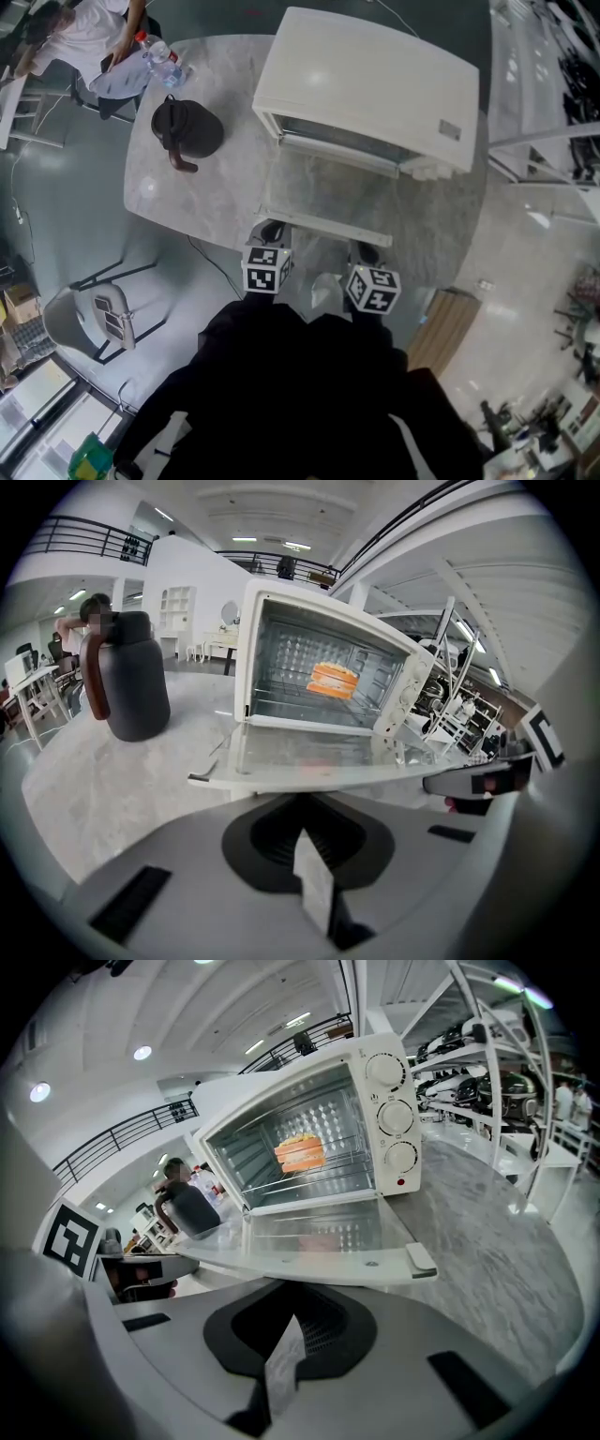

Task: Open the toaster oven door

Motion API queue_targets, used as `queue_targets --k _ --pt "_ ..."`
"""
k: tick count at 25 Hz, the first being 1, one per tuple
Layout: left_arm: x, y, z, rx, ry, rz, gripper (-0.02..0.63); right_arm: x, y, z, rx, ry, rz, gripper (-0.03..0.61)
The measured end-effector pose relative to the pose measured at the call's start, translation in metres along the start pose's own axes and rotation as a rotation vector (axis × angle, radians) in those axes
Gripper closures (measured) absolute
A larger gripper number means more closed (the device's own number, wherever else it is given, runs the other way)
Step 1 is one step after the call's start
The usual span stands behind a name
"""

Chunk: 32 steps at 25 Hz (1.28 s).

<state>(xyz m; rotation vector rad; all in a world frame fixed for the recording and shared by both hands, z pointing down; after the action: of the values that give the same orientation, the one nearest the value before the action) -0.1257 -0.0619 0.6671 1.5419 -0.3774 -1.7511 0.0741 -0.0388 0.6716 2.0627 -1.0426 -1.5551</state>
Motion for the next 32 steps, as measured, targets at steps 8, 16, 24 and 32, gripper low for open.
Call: queue_targets --k 8,16,24,32 --pt "-0.007 0.004 0.0 0.008 0.029 0.009 0.611 -0.008 0.003 -0.003 -0.026 0.016 -0.012 0.575" --pt "-0.016 0.007 0.002 0.017 0.048 -0.006 0.611 -0.016 0.006 -0.004 -0.03 -0.008 -0.059 0.575" --pt "-0.022 0.01 0.004 0.014 0.059 -0.039 0.611 -0.023 0.01 -0.006 -0.035 -0.022 -0.096 0.575" --pt "-0.022 0.009 0.003 0.003 0.034 -0.07 0.609 -0.025 0.008 -0.005 -0.048 -0.021 -0.115 0.575"
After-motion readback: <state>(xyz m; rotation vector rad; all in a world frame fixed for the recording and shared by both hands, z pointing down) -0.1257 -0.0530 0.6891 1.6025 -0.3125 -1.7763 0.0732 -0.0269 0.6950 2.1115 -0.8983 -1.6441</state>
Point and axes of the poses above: the fingertips, and each gripper's own axes: y forward along the fingers, z to its left, x out of its top, the point moved 3 cm from there along -y, backward along the fingers, and after that the axes turned 6 degrees about -z, right-handed, at the moved point
